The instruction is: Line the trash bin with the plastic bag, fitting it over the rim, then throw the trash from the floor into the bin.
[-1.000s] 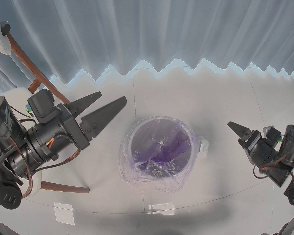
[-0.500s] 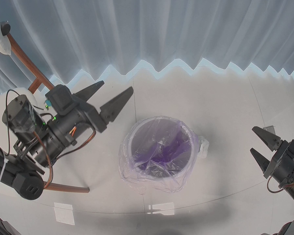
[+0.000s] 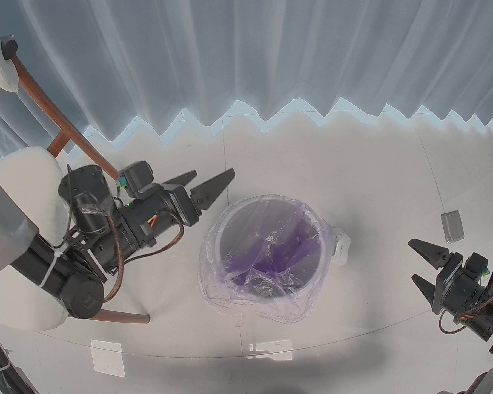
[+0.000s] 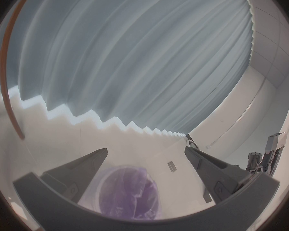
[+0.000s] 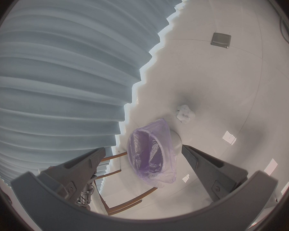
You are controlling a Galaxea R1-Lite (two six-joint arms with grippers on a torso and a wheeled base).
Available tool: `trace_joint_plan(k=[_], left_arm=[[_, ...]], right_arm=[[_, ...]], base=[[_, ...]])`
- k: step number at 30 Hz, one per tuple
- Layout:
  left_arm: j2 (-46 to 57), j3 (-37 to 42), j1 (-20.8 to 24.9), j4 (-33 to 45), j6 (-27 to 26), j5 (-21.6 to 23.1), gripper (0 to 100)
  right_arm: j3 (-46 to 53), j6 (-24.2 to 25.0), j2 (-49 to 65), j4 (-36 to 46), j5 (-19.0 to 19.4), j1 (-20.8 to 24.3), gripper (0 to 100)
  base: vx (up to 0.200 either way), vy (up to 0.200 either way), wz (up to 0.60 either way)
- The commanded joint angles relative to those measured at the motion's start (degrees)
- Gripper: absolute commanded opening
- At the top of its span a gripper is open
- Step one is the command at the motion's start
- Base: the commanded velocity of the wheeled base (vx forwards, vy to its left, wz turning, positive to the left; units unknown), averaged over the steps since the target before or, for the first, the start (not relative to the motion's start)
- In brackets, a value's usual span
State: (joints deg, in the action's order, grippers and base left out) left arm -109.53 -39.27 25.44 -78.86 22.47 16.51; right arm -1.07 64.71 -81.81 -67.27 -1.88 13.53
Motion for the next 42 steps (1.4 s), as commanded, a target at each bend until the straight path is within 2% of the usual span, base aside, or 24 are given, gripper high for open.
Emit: trace_joint_plan(k=[1,5,9,17,23,31,42], left_arm=[[-5.3,0.3,0.3,-0.1,4.3,2.9,100],[-5.3,0.2,0.4,-0.7,14.6,6.5,100],[-8.3,-1.2,-1.8,-0.7,15.6,7.0,100],[-19.2,-5.4,-6.1,-2.7,15.5,6.9,100],[-23.0,-6.7,-8.1,-3.1,15.5,7.1,100],[-26.2,-7.7,-7.4,-3.1,16.0,7.1,100],[-26.5,-7.8,-6.5,-3.1,22.4,7.1,100]], right_arm=[[1.1,0.9,-1.9,-0.1,0.1,-0.5,100],[1.1,3.5,-1.2,0.6,0.0,-0.5,100],[1.1,5.5,-1.6,1.7,0.1,-0.3,100],[1.1,5.6,-1.4,1.8,0.1,-0.7,100],[1.1,5.8,-1.4,1.8,0.1,-0.7,100],[1.1,6.0,-1.7,1.8,0.1,-0.7,100],[1.1,6.0,-1.9,1.8,0.2,-0.7,100]], base=[[0.000,0.000,0.00],[0.000,0.000,0.00],[0.000,0.000,0.00],[0.000,0.000,0.00],[0.000,0.000,0.00],[0.000,0.000,0.00],[0.000,0.000,0.00]])
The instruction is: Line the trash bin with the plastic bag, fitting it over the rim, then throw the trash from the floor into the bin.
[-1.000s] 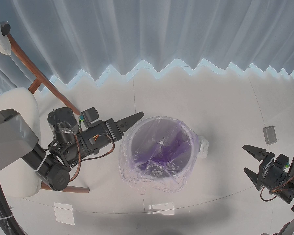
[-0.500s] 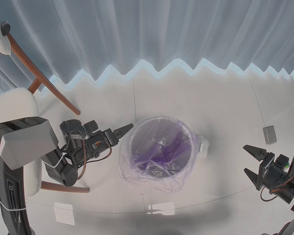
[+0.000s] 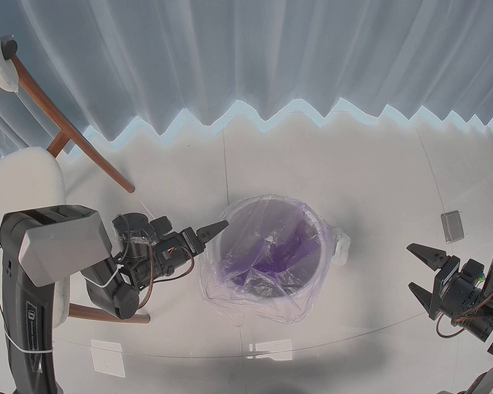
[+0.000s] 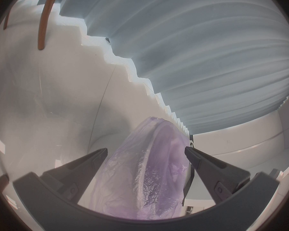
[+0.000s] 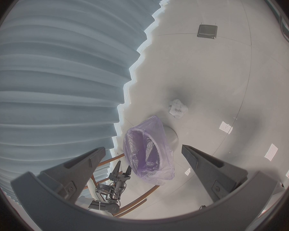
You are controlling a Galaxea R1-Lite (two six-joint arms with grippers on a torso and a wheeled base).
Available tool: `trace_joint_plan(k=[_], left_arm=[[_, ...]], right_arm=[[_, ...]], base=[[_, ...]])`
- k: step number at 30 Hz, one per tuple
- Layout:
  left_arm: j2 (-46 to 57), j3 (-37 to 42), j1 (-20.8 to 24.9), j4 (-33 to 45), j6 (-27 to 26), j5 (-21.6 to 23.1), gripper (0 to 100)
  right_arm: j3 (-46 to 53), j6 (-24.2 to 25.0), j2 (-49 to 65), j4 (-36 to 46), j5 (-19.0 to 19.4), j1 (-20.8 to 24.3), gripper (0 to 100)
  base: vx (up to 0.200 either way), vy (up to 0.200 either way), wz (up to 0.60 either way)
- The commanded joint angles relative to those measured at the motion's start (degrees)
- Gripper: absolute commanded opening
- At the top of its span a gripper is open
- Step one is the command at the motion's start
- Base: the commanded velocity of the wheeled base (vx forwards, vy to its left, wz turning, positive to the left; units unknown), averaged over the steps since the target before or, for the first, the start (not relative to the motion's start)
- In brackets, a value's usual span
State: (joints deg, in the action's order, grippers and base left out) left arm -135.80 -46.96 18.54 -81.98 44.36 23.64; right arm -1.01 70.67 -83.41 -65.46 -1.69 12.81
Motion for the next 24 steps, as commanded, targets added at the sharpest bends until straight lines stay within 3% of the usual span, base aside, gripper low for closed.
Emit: trace_joint_plan(k=[1,11,16,24], left_arm=[[-0.3,-0.1,0.5,0.0,0.9,0.0,100],[-1.1,0.2,1.3,-1.5,1.8,0.0,100],[-1.3,0.1,1.9,-4.5,7.6,-0.1,100],[-1.3,0.0,1.9,-4.5,8.4,-0.1,100]], right_arm=[[1.0,0.1,-0.3,0.0,0.0,0.0,100],[1.0,0.9,-0.4,0.0,0.1,0.0,100],[1.0,0.9,-0.4,-0.1,0.1,0.0,100],[1.0,0.9,-0.5,-0.1,0.1,0.0,100]], base=[[0.000,0.000,0.00],[0.000,0.000,0.00],[0.000,0.000,0.00],[0.000,0.000,0.00]])
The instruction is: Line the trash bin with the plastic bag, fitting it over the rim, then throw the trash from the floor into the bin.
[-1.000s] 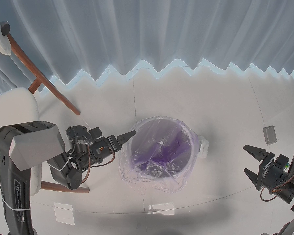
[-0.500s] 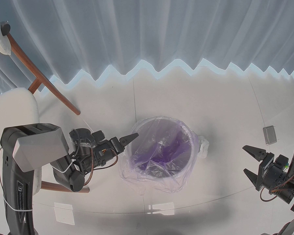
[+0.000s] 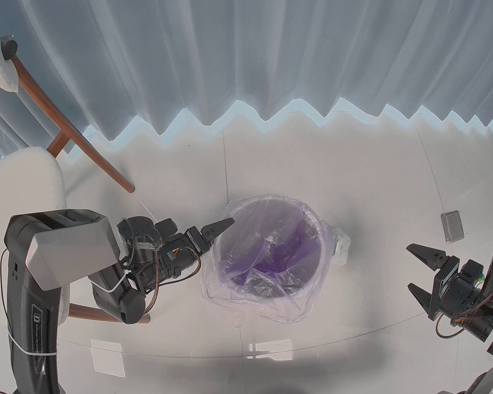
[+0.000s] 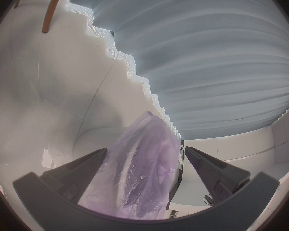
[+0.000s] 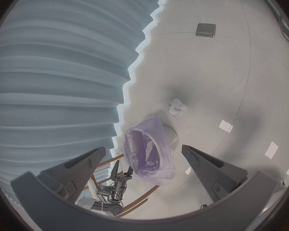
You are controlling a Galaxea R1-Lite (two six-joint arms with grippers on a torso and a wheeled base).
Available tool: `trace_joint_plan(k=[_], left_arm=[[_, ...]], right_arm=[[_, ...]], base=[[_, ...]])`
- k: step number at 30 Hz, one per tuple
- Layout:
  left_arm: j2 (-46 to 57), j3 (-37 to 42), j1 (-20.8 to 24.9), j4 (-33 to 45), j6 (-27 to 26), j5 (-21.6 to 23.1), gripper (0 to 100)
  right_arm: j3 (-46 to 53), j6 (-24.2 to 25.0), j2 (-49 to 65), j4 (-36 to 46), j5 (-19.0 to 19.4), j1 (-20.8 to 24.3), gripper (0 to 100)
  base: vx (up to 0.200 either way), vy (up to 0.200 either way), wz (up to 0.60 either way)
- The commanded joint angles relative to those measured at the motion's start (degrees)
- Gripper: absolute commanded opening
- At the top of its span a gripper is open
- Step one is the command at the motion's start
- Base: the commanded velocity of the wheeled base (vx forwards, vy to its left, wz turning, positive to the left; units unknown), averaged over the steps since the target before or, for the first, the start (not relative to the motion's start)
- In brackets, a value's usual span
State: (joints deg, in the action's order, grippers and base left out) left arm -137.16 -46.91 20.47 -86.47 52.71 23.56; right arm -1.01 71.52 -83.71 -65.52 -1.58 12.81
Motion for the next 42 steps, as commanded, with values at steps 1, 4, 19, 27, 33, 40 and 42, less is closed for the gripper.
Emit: trace_joint_plan(k=[1,4,19,27,33,40,42], left_arm=[[0.0,-0.1,-0.1,0.0,0.0,0.0,100],[0.0,-0.1,-0.1,0.0,0.0,0.0,100],[0.0,-0.1,-0.3,0.0,-0.1,-0.1,0],[0.0,-0.1,-0.3,0.0,-0.2,-0.3,0],[-0.4,-1.1,-0.8,0.0,-0.3,-0.6,0],[-2.6,-3.2,-1.7,0.0,-0.7,-0.9,0],[-3.4,-3.9,-2.0,0.0,-0.7,-1.3,0]], right_arm=[[1.0,0.0,-0.2,0.0,0.0,0.0,100],[1.0,0.0,-0.2,0.0,0.0,0.0,100],[1.0,0.0,-0.3,0.0,0.0,0.0,100],[1.0,0.0,-0.2,0.0,0.0,0.0,100],[1.0,0.0,-0.3,0.0,0.0,0.0,100],[1.0,0.0,-0.7,0.0,0.0,0.0,100],[1.0,0.0,-0.7,0.0,0.0,0.0,100]], base=[[0.000,0.000,0.00],[0.000,0.000,0.00],[0.000,0.000,0.00],[0.000,0.000,0.00],[0.000,0.000,0.00],[0.000,0.000,0.00],[0.000,0.000,0.00]])
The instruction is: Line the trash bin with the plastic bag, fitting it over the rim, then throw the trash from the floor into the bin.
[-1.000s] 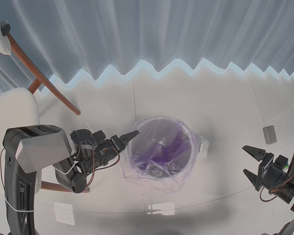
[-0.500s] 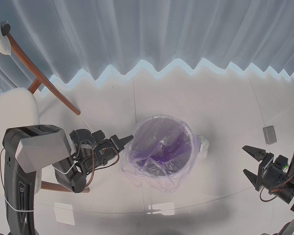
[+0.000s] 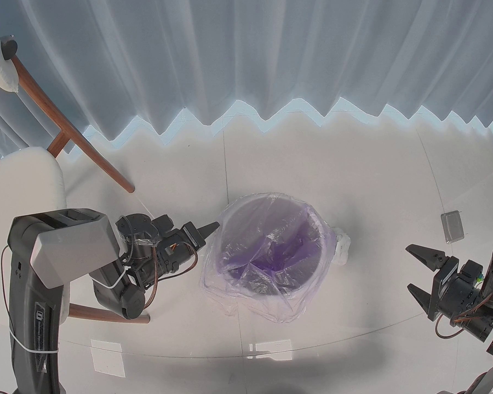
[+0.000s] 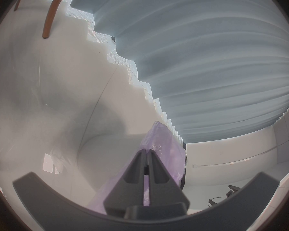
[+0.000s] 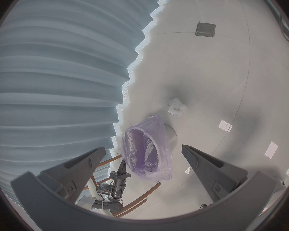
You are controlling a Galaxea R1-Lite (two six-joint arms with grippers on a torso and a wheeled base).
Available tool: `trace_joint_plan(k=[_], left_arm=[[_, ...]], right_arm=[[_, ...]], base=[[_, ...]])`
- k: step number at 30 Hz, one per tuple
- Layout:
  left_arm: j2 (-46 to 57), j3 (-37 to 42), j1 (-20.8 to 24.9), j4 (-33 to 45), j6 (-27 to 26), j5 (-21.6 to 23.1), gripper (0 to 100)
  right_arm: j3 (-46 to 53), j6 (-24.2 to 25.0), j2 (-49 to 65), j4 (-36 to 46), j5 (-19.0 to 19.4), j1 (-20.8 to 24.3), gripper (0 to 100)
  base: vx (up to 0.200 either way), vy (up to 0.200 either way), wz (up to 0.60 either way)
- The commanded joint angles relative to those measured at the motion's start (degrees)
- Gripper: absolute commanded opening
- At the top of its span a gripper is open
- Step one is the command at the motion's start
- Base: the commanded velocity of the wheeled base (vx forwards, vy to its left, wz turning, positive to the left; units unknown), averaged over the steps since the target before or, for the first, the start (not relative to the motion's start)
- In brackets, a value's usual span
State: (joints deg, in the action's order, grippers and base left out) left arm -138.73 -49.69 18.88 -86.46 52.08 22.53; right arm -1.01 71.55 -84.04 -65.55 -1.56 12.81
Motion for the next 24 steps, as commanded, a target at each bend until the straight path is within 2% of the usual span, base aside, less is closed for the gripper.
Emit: trace_joint_plan(k=[1,17,24], left_arm=[[-1.8,-1.1,-0.4,0.0,0.0,-0.4,0],[-9.6,-8.1,-1.4,0.0,-0.1,-4.4,0],[-11.8,-9.3,-1.8,0.0,-0.1,-4.7,0]], right_arm=[[1.0,0.0,-0.3,0.0,0.0,0.0,100],[1.0,0.0,-0.8,0.0,0.0,0.0,100],[1.0,0.0,-0.9,0.0,0.0,0.0,100]], base=[[0.000,0.000,0.00],[0.000,0.000,0.00],[0.000,0.000,0.00]])
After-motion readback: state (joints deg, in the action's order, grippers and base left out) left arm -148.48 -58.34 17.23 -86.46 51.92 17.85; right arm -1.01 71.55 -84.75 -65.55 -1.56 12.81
